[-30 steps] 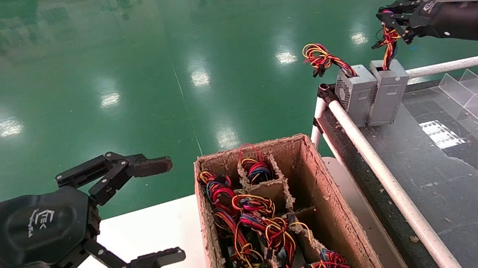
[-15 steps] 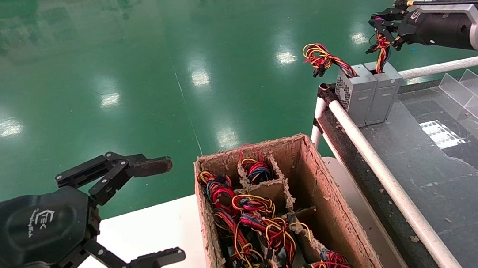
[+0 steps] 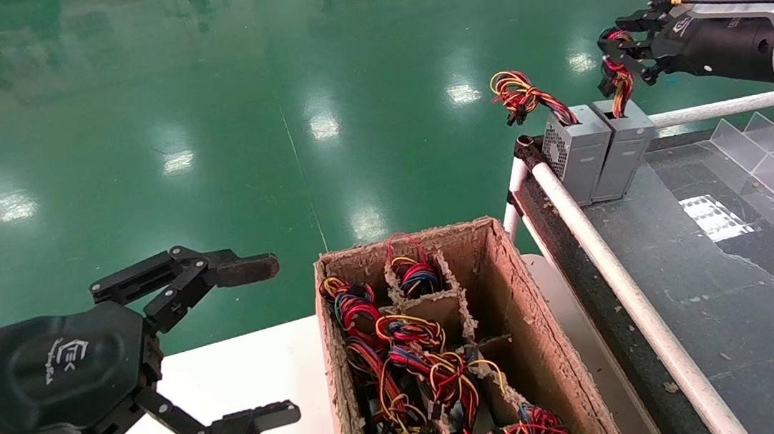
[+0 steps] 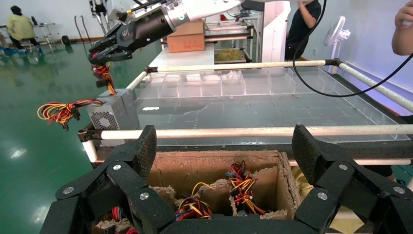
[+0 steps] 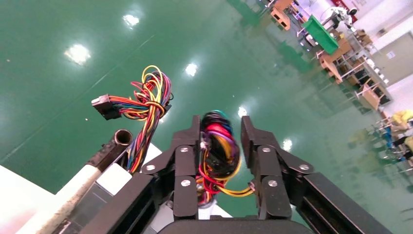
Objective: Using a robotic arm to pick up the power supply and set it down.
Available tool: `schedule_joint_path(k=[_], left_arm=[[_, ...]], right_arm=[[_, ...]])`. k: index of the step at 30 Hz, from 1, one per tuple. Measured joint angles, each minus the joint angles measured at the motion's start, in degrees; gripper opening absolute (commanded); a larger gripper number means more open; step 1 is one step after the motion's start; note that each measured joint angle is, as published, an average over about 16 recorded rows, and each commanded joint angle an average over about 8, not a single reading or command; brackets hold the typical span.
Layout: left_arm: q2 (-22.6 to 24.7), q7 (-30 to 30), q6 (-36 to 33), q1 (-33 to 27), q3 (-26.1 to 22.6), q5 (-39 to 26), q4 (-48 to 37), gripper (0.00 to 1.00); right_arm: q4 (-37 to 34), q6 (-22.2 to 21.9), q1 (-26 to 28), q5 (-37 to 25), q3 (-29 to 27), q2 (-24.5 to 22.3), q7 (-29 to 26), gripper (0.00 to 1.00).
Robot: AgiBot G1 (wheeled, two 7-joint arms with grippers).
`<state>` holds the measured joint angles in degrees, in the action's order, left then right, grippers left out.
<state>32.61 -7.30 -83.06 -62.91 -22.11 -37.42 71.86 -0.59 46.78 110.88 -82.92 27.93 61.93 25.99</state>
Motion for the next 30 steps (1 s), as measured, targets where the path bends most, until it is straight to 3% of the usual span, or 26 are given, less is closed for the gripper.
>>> schedule_joint_path(k=[17,30], left_arm=[[0.0,0.0,0.0,0.0,0.0,0.0,0.0,1.0],[0.0,0.0,0.0,0.0,0.0,0.0,0.0,1.0]], right_arm=[[1.4,3.2,0.3,3.9,-2.6,-1.7,-2.2,1.0],[11.9,9.0,-6.5,10.5,-4.9,-5.6,-6.9,1.0]])
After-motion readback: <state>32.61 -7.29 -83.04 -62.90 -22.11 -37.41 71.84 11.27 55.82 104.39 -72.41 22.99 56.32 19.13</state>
